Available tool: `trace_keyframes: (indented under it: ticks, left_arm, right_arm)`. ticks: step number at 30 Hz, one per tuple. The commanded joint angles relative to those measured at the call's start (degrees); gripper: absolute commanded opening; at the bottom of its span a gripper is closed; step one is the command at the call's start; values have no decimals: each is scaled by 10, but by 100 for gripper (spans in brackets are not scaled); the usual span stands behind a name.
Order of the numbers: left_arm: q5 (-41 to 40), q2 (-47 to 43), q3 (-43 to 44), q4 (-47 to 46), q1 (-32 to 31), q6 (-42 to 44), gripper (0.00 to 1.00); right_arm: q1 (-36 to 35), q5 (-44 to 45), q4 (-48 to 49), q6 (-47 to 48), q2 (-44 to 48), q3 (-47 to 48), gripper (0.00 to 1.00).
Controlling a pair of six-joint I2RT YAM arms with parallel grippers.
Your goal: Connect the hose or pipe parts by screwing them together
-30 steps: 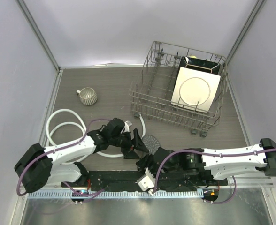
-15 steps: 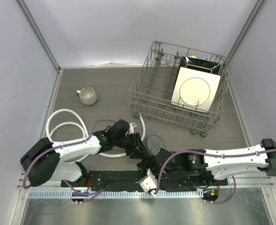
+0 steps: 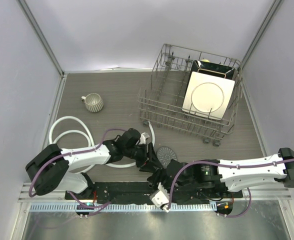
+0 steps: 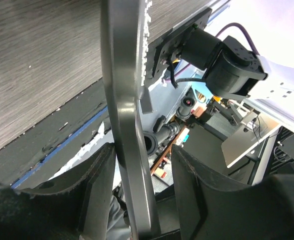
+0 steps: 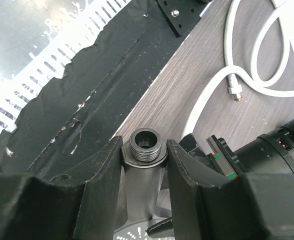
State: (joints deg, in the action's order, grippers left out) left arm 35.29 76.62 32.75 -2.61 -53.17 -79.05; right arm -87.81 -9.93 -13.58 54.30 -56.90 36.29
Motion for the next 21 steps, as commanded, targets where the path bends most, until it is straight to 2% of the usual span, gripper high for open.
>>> trace_keyframes:
  ticks: [1, 12, 14, 15, 17, 18, 19, 21]
  left_arm:
    - [57, 9, 22, -29, -16, 6, 53]
    - [75, 27, 28, -16, -40, 0, 58]
    - [76, 27, 26, -17, -42, -3, 54]
    - [77, 27, 25, -17, -41, -4, 51]
    - [78, 22, 24, -18, -41, -5, 35]
    - [79, 20, 23, -32, -42, -8, 30]
    - [81, 18, 19, -44, -41, -22, 18]
    - [83, 12, 2, -103, -41, -43, 0]
  right_arm:
    - [-3, -5, -4, 29, 8, 19, 1]
    - [-10, -2, -14, 45, 14, 14, 1]
    - [-10, -3, -17, 46, 12, 15, 1]
    - [-10, -3, -17, 45, 12, 16, 1]
    - [-13, -3, -12, 41, 13, 14, 1]
    - [-12, -4, -7, 30, 14, 10, 6]
    - [-12, -4, -1, 23, 16, 7, 9]
    - [-13, 6, 14, -8, 16, 4, 29]
